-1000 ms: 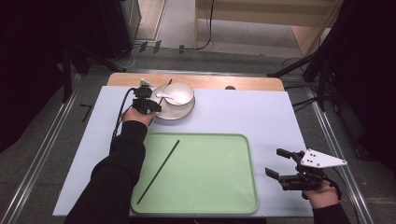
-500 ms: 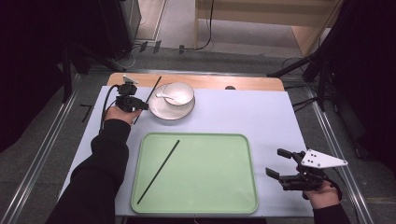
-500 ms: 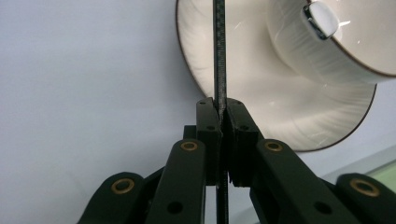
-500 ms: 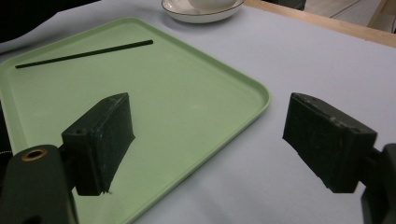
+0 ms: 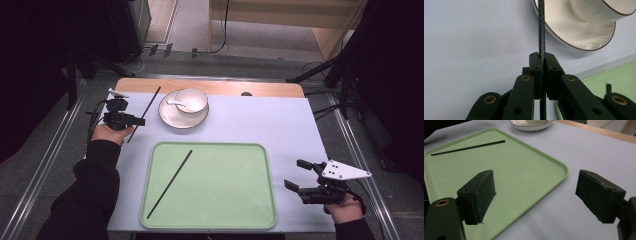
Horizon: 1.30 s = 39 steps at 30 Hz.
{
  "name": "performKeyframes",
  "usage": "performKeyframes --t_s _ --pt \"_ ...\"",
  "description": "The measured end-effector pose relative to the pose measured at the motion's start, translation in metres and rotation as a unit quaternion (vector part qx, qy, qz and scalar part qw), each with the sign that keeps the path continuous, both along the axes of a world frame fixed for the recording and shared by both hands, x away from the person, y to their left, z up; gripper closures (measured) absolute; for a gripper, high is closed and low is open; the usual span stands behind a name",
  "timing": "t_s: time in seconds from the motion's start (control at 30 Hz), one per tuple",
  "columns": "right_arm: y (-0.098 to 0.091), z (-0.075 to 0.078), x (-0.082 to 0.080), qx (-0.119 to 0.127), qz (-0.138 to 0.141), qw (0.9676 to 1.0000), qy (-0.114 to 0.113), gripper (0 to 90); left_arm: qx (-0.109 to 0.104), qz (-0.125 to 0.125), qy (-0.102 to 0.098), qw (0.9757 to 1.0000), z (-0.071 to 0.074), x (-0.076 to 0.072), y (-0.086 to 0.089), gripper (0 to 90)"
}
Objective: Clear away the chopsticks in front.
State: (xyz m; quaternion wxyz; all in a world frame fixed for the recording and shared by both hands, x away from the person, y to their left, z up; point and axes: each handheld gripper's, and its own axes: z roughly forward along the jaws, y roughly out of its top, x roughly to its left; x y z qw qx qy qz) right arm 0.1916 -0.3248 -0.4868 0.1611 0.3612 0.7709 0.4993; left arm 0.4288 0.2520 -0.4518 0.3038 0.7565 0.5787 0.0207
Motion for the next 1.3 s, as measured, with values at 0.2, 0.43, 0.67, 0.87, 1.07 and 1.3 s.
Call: performKeyframes --t_s 0.2,0.43,0.67,0.87,1.07,1.3 --pt "0.001 0.0 0.001 0.001 0.002 1.0 -0.001 16.6 -0.017 0.004 -0.011 0.9998 0.004 -0.02 0.016 86.3" --pt "0.003 0.0 0.004 0.0 0.006 1.0 0.001 16.6 -0.016 -0.005 -0.019 0.9997 0.006 -0.047 0.022 86.2" --pt "0.006 0.001 0.008 -0.001 0.013 0.9999 -0.002 16.6 -0.016 -0.02 -0.02 0.9995 0.007 -0.07 0.018 86.2" --pt "0.009 0.002 0.011 -0.001 0.02 0.9998 -0.003 16.6 -0.022 -0.03 -0.024 0.999 0.012 -0.094 0.016 86.3" --pt "0.009 0.002 0.012 -0.001 0.022 0.9997 -0.004 16.6 -0.028 -0.039 -0.024 0.9986 0.011 -0.11 0.009 86.2" --pt "0.01 0.002 0.013 0.0 0.022 0.9997 -0.004 16.6 -0.026 -0.06 -0.031 0.9974 0.005 -0.129 -0.009 86.2"
